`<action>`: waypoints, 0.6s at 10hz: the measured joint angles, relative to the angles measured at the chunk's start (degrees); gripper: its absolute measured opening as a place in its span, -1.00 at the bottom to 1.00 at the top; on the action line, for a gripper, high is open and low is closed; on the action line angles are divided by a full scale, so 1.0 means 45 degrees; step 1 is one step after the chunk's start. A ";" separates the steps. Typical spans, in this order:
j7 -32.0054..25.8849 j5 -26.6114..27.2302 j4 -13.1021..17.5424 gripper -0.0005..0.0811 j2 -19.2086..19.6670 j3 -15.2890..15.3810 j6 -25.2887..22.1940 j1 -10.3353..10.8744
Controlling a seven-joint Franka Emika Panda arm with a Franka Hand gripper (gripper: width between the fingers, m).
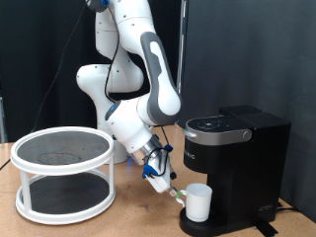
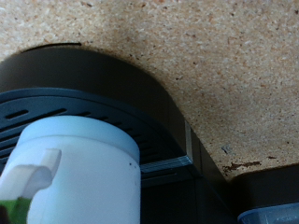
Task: Make a cup of coffee with the keurig machine
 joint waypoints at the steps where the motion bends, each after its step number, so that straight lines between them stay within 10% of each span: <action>1: 0.0004 0.0000 0.0000 0.81 0.0008 0.0013 0.0035 0.0000; 6: 0.0047 0.0242 0.0339 0.81 0.0270 0.0031 0.0171 0.0001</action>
